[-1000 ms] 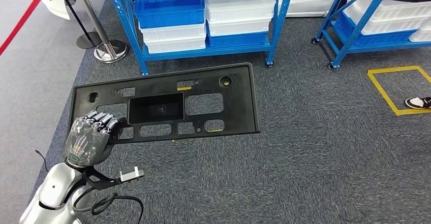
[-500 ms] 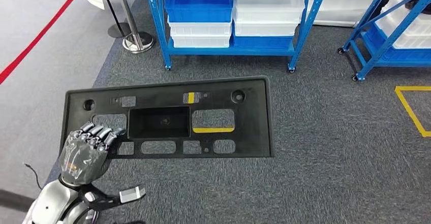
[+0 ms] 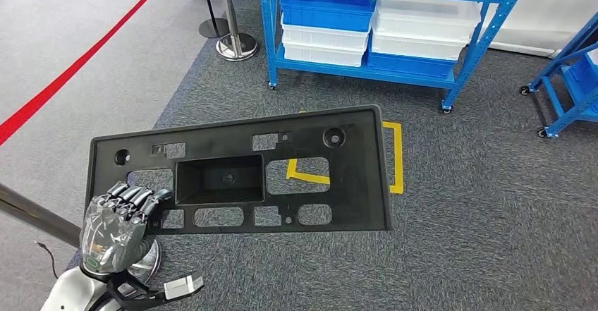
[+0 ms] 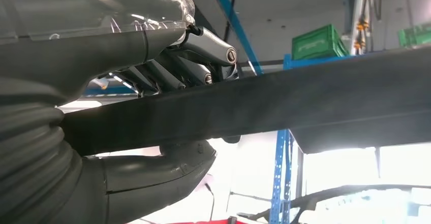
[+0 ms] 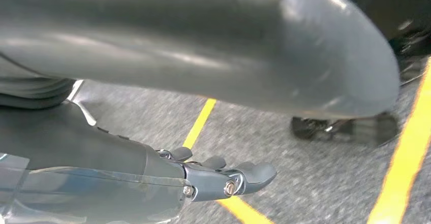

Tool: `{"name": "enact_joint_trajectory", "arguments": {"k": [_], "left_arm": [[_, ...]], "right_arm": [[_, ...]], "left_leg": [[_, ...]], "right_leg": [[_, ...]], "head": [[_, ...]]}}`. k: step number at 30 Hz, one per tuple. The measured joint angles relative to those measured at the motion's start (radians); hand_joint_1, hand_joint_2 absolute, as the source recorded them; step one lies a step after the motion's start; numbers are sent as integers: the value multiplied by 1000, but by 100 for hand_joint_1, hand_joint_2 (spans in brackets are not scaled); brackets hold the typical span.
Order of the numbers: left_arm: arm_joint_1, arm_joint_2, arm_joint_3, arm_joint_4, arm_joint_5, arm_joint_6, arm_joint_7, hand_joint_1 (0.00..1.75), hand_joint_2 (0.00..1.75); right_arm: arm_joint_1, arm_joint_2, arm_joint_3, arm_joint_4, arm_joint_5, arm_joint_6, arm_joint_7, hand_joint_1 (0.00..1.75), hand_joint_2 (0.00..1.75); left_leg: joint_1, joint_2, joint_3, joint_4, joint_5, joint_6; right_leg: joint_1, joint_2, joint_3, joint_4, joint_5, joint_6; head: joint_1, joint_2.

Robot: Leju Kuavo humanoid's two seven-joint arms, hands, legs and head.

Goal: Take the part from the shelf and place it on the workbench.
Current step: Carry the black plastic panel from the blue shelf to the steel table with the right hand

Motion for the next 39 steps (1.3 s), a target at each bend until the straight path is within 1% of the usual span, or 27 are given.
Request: {"name": "enact_joint_trajectory", "arguments": {"k": [1,3,5,7,8,9,10,12,13,14,16,17,19,21,22,23,24,25,26,27,28,30,32,34,36,38,39], "left_arm": [[6,-1,2,-5,11,0,-8,175,175],[13,-2,14,-13,39,0,-32,175,175],[15,-3,37,-18,75,0,-71,175,175],[17,-6,60,-20,113,0,-111,175,175],[19,-8,72,-19,131,0,-129,175,175],[21,-11,82,-19,145,0,-144,175,175],[22,-14,92,-19,157,0,-155,175,175],[19,-18,103,-16,178,0,-167,175,175],[15,-19,106,-14,188,0,-168,175,175],[12,-19,107,-9,194,0,-165,175,175],[7,-15,108,2,186,-1,-145,175,175],[5,-9,109,6,165,-4,-121,175,175],[-6,13,104,9,105,-19,-45,175,175],[-29,35,89,9,49,-40,36,175,175],[-45,42,75,9,24,-49,66,175,175],[-62,46,56,11,-3,-55,94,175,175],[-78,48,33,14,-32,-58,119,175,175],[-92,48,6,18,-61,-58,141,175,175],[-104,48,-21,24,-86,-55,162,175,175],[-112,48,-47,30,-103,-52,179,175,175],[-120,51,-71,36,-112,-50,194,175,175],[-136,65,-104,47,-103,-50,220,175,175],[-160,87,-121,58,-73,-55,235,175,175],[-201,109,-133,77,-30,-67,227,175,175],[-252,125,-145,103,12,-81,208,175,175],[-285,138,-153,125,49,-100,190,175,175],[-291,146,-154,131,66,-113,182,175,175]], "right_arm": [[-1,6,2,0,2,-7,-1,0,0],[-1,21,6,1,4,-26,-10,0,0],[1,38,7,1,4,-44,-20,0,0],[2,51,9,1,8,-51,-23,0,0],[2,56,10,1,11,-52,-22,0,0],[2,60,10,1,13,-52,-21,0,0],[1,64,11,1,15,-53,-19,0,0],[0,70,11,1,16,-52,-18,0,0],[0,72,11,1,16,-50,-17,0,0],[-1,73,11,1,15,-48,-17,0,0],[-5,74,11,1,10,-45,-20,0,0],[-7,75,10,1,8,-42,-26,0,0],[-9,74,10,1,10,-29,-44,0,0],[-12,65,11,1,27,-3,-60,0,0],[-14,54,14,1,41,12,-67,0,0],[-17,40,19,1,57,30,-74,0,0],[-21,23,26,1,71,47,-81,0,0],[-26,4,34,1,82,60,-87,0,0],[-32,-14,42,1,90,71,-92,0,0],[-37,-31,50,0,94,77,-95,0,0],[-43,-44,55,0,94,79,-97,0,0],[-51,-59,60,-1,86,73,-99,0,0],[-57,-63,61,-1,73,63,-97,0,0],[-56,-61,60,-1,54,50,-88,0,0],[-49,-56,54,-1,29,32,-77,0,0],[-39,-45,40,-1,2,13,-72,0,0],[-34,-39,32,-1,-9,6,-72,0,0]], "left_leg": [[1,-3,-3,0,2,-6],[0,31,-20,31,-20,-16],[2,79,-65,136,-84,-24],[5,92,-112,255,-136,-31],[6,94,-117,276,-138,-32],[6,97,-103,258,-122,-32],[5,106,-69,202,-93,-30],[-1,150,6,65,-48,-20],[-6,167,28,20,-38,-13],[-10,176,35,3,-38,-7],[-12,155,32,-2,-33,5],[-9,144,32,-6,-29,10],[-2,125,32,-14,-19,22],[-1,105,23,-15,-13,29],[-1,92,18,-14,-11,31],[-2,78,14,-12,-9,31],[-2,62,12,-10,-8,31],[-2,48,11,-7,-7,30],[-2,35,10,-3,-8,29],[-2,24,8,1,-8,26],[-2,14,4,6,-9,22],[0,-3,-7,10,-5,8],[4,-15,-15,9,0,-5],[1,23,-33,39,-19,-17],[1,79,-83,149,-78,-27],[4,95,-138,274,-127,-34],[4,97,-144,295,-128,-36]], "right_leg": [[-1,-12,0,-2,3,-5],[-5,-36,0,-9,10,-19],[-3,-61,-2,-11,13,-28],[0,-87,-5,-10,13,-30],[1,-100,-6,-9,13,-30],[1,-113,-7,-8,12,-30],[1,-125,-6,-7,11,-28],[5,-148,-4,-4,8,-23],[7,-157,-4,-2,6,-19],[9,-167,-4,-2,6,-16],[11,-185,-1,-3,5,-6],[10,-177,0,1,-1,0],[7,-126,-21,52,-40,10],[3,-74,-81,174,-105,15],[2,-67,-112,234,-126,16],[1,-64,-132,271,-131,18],[0,-63,-135,273,-115,18],[-1,-59,-118,232,-81,18],[-1,-46,-88,166,-40,15],[-2,-20,-59,102,-10,12],[-3,4,-37,49,10,8],[0,28,-27,13,16,2],[0,5,-28,7,22,-6],[-3,-23,-26,-1,28,-18],[-2,-54,-27,-3,29,-26],[1,-84,-28,-2,27,-30],[1,-97,-28,-1,26,-30]], "head": [[0,0],[0,0],[0,0],[0,0],[0,0],[0,0],[0,0],[0,0],[0,0],[0,0],[0,0],[0,0],[0,0],[0,0],[0,0],[0,0],[0,0],[0,0],[0,0],[0,0],[0,0],[0,0],[0,0],[0,0],[0,0],[0,0],[0,0]]}}
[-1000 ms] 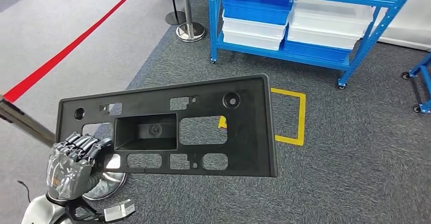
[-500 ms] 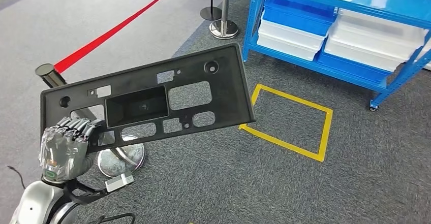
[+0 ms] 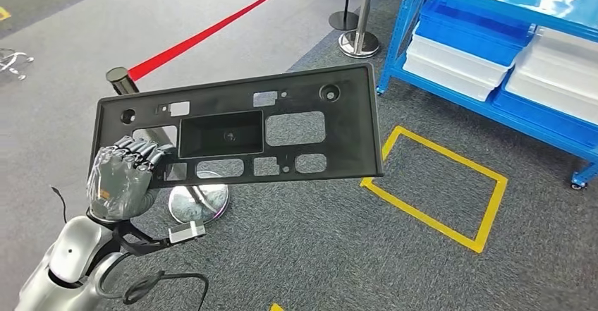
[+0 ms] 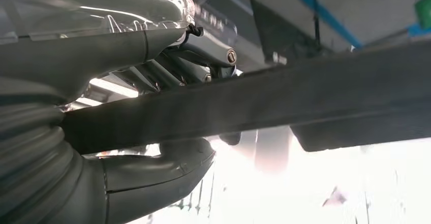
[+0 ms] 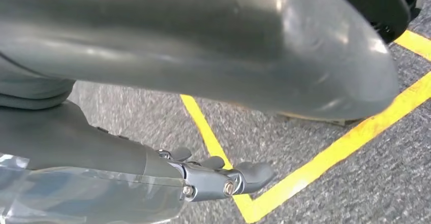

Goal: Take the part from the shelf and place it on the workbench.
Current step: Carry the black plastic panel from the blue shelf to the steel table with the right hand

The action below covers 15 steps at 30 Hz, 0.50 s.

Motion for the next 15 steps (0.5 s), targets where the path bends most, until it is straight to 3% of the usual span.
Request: {"name": "enact_joint_trajectory", "arguments": {"k": [1,2,4,5,6,8,9,11,12,13,15], "left_arm": [[-3,10,0,5,14,-13,-8,175,175],[-4,20,0,8,24,-22,-14,175,175],[-6,37,1,10,29,-26,-25,175,175],[-8,41,2,10,29,-24,-29,175,175],[-9,43,2,10,28,-22,-33,175,175],[-9,44,2,10,25,-18,-37,175,175],[-8,44,2,10,24,-16,-38,175,175],[-12,44,1,11,22,-15,-39,175,175],[-14,44,1,12,22,-15,-40,175,175],[-16,43,0,13,22,-17,-41,175,175],[-17,41,-4,17,26,-24,-46,175,175]], "right_arm": [[4,7,-7,0,-8,-7,0,0,0],[7,14,-13,0,-13,-11,0,0,0],[12,26,-24,0,-18,-17,0,0,0],[15,31,-28,0,-20,-18,0,0,0],[17,35,-33,0,-21,-19,0,0,0],[17,39,-39,0,-23,-19,2,0,0],[17,40,-41,0,-23,-19,3,0,0],[17,42,-44,0,-24,-18,4,0,0],[18,43,-46,0,-24,-18,4,0,0],[20,43,-48,1,-24,-18,5,0,0],[23,44,-51,1,-24,-19,5,0,0]], "left_leg": [[0,2,14,-21,19,0],[-1,9,46,-78,50,3],[-10,49,121,-220,100,17],[-15,66,143,-265,109,24],[-20,76,152,-287,109,31],[-19,57,152,-295,111,43],[-16,46,154,-301,115,48],[-8,26,157,-312,123,59],[-8,17,156,-313,125,62],[-8,7,155,-313,126,64],[-8,-17,154,-311,126,65]], "right_leg": [[0,-11,1,1,-1,0],[1,-22,2,2,-3,-1],[5,-40,5,4,-7,3],[8,-49,5,4,-9,6],[11,-59,6,4,-11,10],[13,-77,9,2,-13,20],[12,-67,10,6,-19,25],[7,-14,-11,59,-56,34],[4,15,-37,115,-87,36],[3,30,-72,183,-119,38],[0,36,-125,280,-144,42]], "head": [[0,0],[0,0],[0,0],[0,0],[0,0],[0,0],[0,0],[0,0],[0,0],[0,0],[0,0]]}}
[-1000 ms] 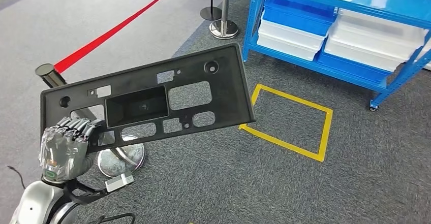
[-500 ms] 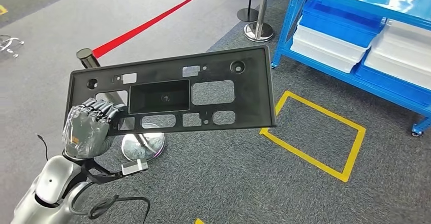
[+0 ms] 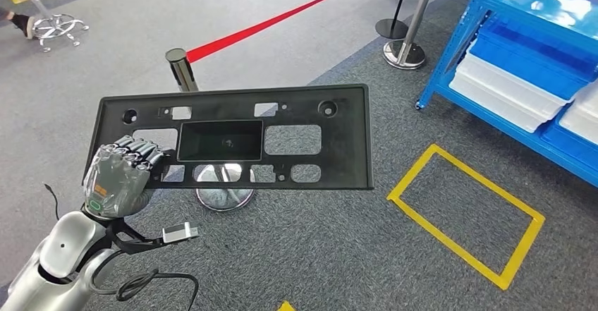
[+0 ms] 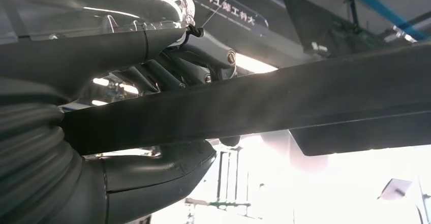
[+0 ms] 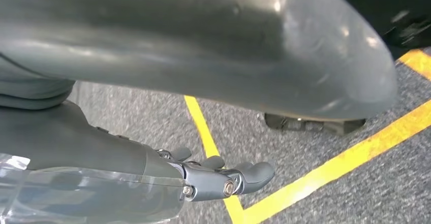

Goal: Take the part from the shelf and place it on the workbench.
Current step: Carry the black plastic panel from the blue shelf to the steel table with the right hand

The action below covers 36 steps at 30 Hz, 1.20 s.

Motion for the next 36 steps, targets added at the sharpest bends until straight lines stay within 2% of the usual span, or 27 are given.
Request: {"name": "enact_joint_trajectory", "arguments": {"k": [1,2,4,5,6,7,9,11,13,14,15,16,17,18,20,21,22,24,25,27,28,30,31,32,33,34,36], "left_arm": [[-1,-1,-2,2,4,-6,-3,175,175],[-2,-1,-5,5,8,-12,-5,175,175],[-8,-1,-10,8,16,-20,-8,175,175],[-12,-1,-11,10,19,-23,-9,175,175],[-15,-1,-13,12,21,-24,-10,175,175],[-18,-1,-14,13,23,-24,-10,175,175],[-19,0,-15,16,25,-25,-10,175,175],[-22,2,-15,18,26,-24,-11,175,175],[-26,3,-15,19,28,-23,-10,175,175],[-26,5,-15,20,29,-23,-9,175,175],[-23,7,-15,20,31,-23,-7,175,175],[-20,10,-13,21,32,-23,-4,175,175],[-16,15,-11,20,33,-23,-2,175,175],[-11,21,-7,19,33,-24,1,175,175],[-4,32,6,14,31,-25,7,175,175],[-1,37,13,10,29,-25,9,175,175],[5,43,21,6,26,-23,12,175,175],[25,54,34,-5,19,-20,14,175,175],[36,59,38,-11,15,-18,15,175,175],[51,68,43,-21,10,-16,13,175,175],[55,70,45,-25,9,-15,13,175,175],[63,71,48,-28,9,-15,13,175,175],[67,71,49,-29,9,-14,13,175,175],[71,72,50,-29,8,-14,13,175,175],[74,73,52,-31,8,-14,13,175,175],[77,74,53,-33,8,-14,15,175,175],[83,78,56,-40,10,-14,20,175,175]], "right_arm": [[1,0,-2,0,0,0,-1,0,0],[2,0,-3,0,0,-1,-3,0,0],[3,0,-5,0,2,-1,-10,0,0],[3,0,-5,0,4,-1,-13,0,0],[2,0,-5,0,6,-1,-15,0,0],[1,1,-5,0,8,-1,-16,0,0],[-2,2,-5,0,8,-2,-16,0,0],[-1,5,-5,0,6,-3,-16,0,0],[1,6,-5,0,4,-3,-12,0,0],[2,6,-5,0,3,-4,-8,0,0],[2,6,-5,0,2,-5,-4,0,0],[2,7,-6,0,-1,-6,0,0,0],[2,8,-7,0,-5,-7,0,0,0],[2,10,-8,0,-9,-8,-1,0,0],[1,14,-12,0,-16,-5,-4,0,0],[1,16,-14,0,-19,-4,-3,0,0],[1,17,-17,0,-21,-3,0,0,0],[-2,20,-21,0,-24,-2,10,0,0],[-3,21,-22,0,-25,-2,16,0,0],[-2,23,-23,1,-25,-3,24,0,0],[0,25,-24,1,-24,-3,27,0,0],[3,28,-24,2,-24,-3,29,0,0],[4,28,-24,3,-24,-4,29,0,0],[4,29,-24,3,-24,-4,32,0,0],[4,29,-24,3,-24,-5,34,0,0],[4,29,-25,3,-24,-8,38,0,0],[5,29,-29,3,-27,-13,45,0,0]], "left_leg": [[1,-13,0,2,-1,-1],[2,-27,0,6,-2,-3],[4,-51,-4,18,-8,-12],[4,-61,-8,25,-10,-18],[4,-71,-13,29,-11,-24],[4,-80,-17,31,-10,-30],[8,-88,-21,30,-7,-41],[8,-50,-39,68,-31,-51],[7,0,-93,182,-91,-57],[8,10,-124,250,-119,-60],[9,14,-147,298,-134,-61],[9,16,-153,313,-131,-60],[9,19,-140,290,-112,-59],[8,28,-108,232,-80,-55],[-1,69,-37,95,-33,-44],[-7,85,-14,51,-23,-38],[-11,92,-6,32,-23,-33],[-11,70,-6,25,-20,-25],[-9,58,-4,19,-16,-20],[-2,36,0,10,-9,-9],[-3,25,-1,9,-7,-6],[-3,0,-3,10,-7,-3],[-4,-15,-3,11,-8,-3],[-3,-30,-3,14,-8,-4],[-3,-45,-3,17,-10,-5],[-1,-59,-3,21,-12,-8],[-1,-83,-9,29,-16,-17]], "right_leg": [[-2,1,-3,-3,18,2],[-5,4,12,-44,54,4],[-13,35,68,-175,125,7],[-15,49,88,-220,143,6],[-16,59,97,-244,148,3],[-13,59,97,-247,146,-1],[-11,38,99,-252,150,-15],[-11,16,103,-259,154,-30],[-9,-8,105,-262,153,-40],[-7,-20,105,-262,152,-42],[-5,-31,105,-262,151,-43],[-3,-43,105,-262,149,-44],[-2,-55,107,-262,148,-44],[0,-66,110,-262,146,-44],[4,-87,115,-261,141,-39],[6,-97,118,-261,139,-35],[8,-107,120,-262,137,-30],[10,-125,125,-263,132,-20],[9,-117,125,-257,125,-15],[6,-68,101,-197,82,-8],[4,-36,73,-139,51,-7],[2,-8,11,-18,3,-5],[2,-3,-5,7,5,-5],[0,-1,-4,-6,28,-4],[-2,5,14,-53,66,-5],[-4,25,41,-119,105,-6],[-9,67,84,-222,147,-7]], "head": [[0,0],[0,0],[0,0],[0,0],[0,0],[0,0],[0,0],[0,0],[0,0],[0,0],[0,0],[0,0],[0,0],[0,0],[0,0],[0,0],[0,0],[0,0],[0,0],[0,0],[0,0],[0,0],[0,0],[0,0],[0,0],[0,0],[0,0]]}}
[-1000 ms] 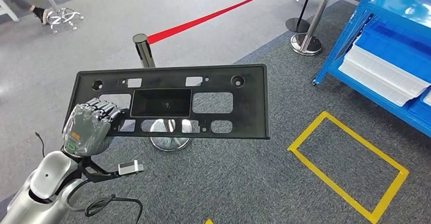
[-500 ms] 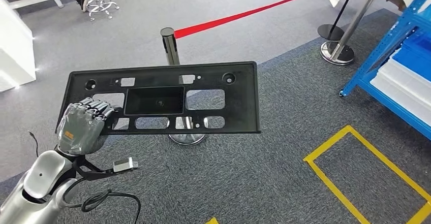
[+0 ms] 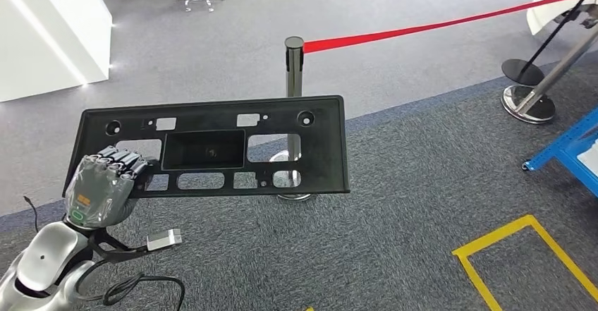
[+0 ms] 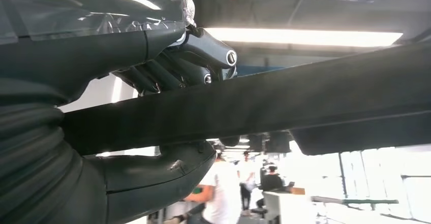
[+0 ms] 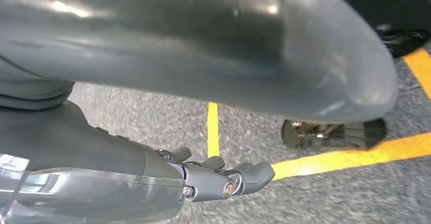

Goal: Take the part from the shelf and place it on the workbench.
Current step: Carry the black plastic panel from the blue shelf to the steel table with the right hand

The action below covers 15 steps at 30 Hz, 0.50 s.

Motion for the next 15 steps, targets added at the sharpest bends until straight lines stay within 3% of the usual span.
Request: {"name": "enact_joint_trajectory", "arguments": {"k": [1,3,4,6,8,10,11,13,15], "left_arm": [[5,3,3,-5,2,0,3,175,175],[17,12,11,-17,4,-1,8,175,175],[23,17,16,-23,6,-2,9,175,175],[27,28,27,-33,11,-6,8,175,175],[27,33,34,-38,18,-11,7,175,175],[33,33,38,-39,23,-14,4,175,175],[36,33,40,-39,24,-16,3,175,175],[42,34,46,-40,26,-18,3,175,175],[43,35,52,-45,34,-23,5,175,175]], "right_arm": [[-1,0,-3,0,-2,-2,2,0,0],[-4,0,-8,0,-6,-2,-1,0,0],[-6,0,-9,0,-7,-1,-6,0,0],[-5,0,-9,0,-6,3,-21,0,0],[-4,0,-9,0,-4,7,-32,0,0],[-4,-1,-9,0,-1,9,-35,0,0],[-4,-1,-9,0,1,10,-35,0,0],[-5,-1,-9,0,3,11,-35,0,0],[-5,0,-9,0,7,11,-32,0,0]], "left_leg": [[1,-10,-4,2,0,-6],[5,-33,-9,0,2,-19],[6,-30,-11,3,1,-25],[6,17,-32,50,-27,-33],[8,77,-89,169,-84,-40],[12,95,-143,274,-115,-46],[14,99,-147,280,-106,-48],[13,116,-94,178,-44,-45],[5,156,-28,50,0,-38]], "right_leg": [[0,12,8,-21,3,-1],[3,-6,12,-27,2,-6],[3,-17,16,-32,4,-12],[2,-43,26,-43,7,-25],[5,-69,32,-47,4,-34],[8,-97,35,-47,0,-36],[9,-110,37,-46,-3,-36],[10,-136,45,-46,-9,-32],[14,-158,52,-45,-17,-24]], "head": [[0,0],[0,0],[0,0],[0,0],[0,0],[0,0],[0,0],[0,0],[0,0]]}}
